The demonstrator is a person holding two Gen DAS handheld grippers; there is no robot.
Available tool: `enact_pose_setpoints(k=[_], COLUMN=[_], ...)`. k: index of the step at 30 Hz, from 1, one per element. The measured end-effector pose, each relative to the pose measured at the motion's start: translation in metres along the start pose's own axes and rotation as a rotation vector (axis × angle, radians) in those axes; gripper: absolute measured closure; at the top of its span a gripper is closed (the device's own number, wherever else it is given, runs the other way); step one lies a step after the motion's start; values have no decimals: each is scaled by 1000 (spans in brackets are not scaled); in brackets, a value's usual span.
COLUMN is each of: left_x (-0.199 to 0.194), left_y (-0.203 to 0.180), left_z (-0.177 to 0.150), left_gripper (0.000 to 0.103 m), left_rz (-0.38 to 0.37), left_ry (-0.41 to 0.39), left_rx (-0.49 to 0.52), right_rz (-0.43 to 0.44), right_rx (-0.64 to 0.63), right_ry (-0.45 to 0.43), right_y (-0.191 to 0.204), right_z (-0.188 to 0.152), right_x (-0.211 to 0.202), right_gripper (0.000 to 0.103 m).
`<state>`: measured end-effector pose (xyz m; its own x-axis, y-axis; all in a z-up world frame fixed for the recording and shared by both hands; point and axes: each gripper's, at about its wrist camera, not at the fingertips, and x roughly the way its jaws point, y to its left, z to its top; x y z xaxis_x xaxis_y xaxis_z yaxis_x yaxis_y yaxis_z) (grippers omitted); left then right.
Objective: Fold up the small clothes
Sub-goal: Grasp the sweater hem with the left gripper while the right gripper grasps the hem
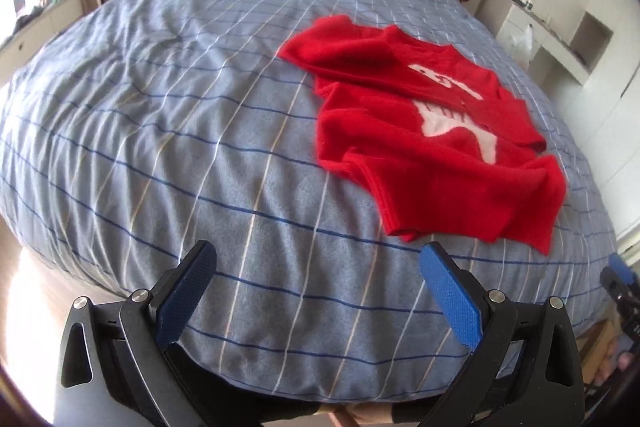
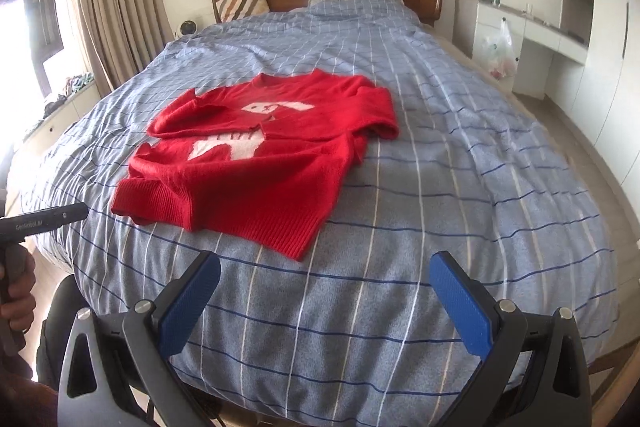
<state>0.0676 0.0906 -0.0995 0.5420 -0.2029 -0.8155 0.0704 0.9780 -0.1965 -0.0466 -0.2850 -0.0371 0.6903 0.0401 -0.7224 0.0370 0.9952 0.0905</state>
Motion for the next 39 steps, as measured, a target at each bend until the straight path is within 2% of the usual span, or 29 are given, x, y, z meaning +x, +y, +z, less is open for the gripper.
enact_pose_setpoints(k=[3,5,7,8,9,10,11,12,15,18,21,22,23,24,27,29,30,31,33,34,35,36,37,39], left_x=[23,36,49,54,59,62,59,52,17,-8,-3,2,8,13,29,37,40,42,46,49,54,56,55,46], left_y=[3,-7,-16,-20,-24,-23,-22,-20,-9,1,0,3,7,14,35,36,31,24,6,-3,-9,-11,-9,-6], left_z=[5,9,14,17,18,20,20,20,16,4,-13,-18,-22,-25,-27,-28,-29,-30,-32,-33,-34,-35,-36,-36], left_gripper=[9,27,38,60,81,98,100,100,100,99,78,57,43,41,41,41,41,41,47,76,97,99,99,100], left_rz=[-92,-156,-197,-215,-233,-259,-275,-294,-312,-304,-238,-216,-196,-183,-219,-249,-260,-266,-280,-282,-265,-236,-229,-187], left_ry=[33,52,62,59,65,87,91,82,82,125,178,184,182,174,181,181,184,186,183,188,206,202,199,185], left_rx=[-20,-3,5,8,11,6,-8,-8,43,121,181,186,173,142,9,-42,-39,-27,16,40,57,50,31,27], right_rz=[159,236,285,304,317,321,325,331,398,467,457,442,421,403,369,371,381,392,411,413,415,415,399,339], right_rx=[79,108,129,141,146,147,146,152,164,174,198,205,200,191,172,209,239,267,294,292,286,277,267,251], right_ry=[56,72,74,80,92,106,115,131,145,179,240,261,274,288,308,317,317,312,299,294,287,282,287,324], right_y=[-14,-15,-14,-13,-13,-12,-11,-12,-21,-34,-44,-47,-48,-47,-43,-46,-48,-50,-52,-51,-50,-49,-47,-45], right_z=[-5,-4,-1,1,2,3,5,7,11,9,-1,-5,-10,-14,-26,-32,-35,-37,-39,-38,-38,-38,-37,-37], right_x=[36,59,80,90,101,109,114,115,87,47,35,38,45,52,73,82,85,86,85,85,84,85,88,91], right_gripper=[1,5,20,24,36,62,85,98,99,99,99,99,99,98,92,73,59,54,54,54,55,65,101,99])
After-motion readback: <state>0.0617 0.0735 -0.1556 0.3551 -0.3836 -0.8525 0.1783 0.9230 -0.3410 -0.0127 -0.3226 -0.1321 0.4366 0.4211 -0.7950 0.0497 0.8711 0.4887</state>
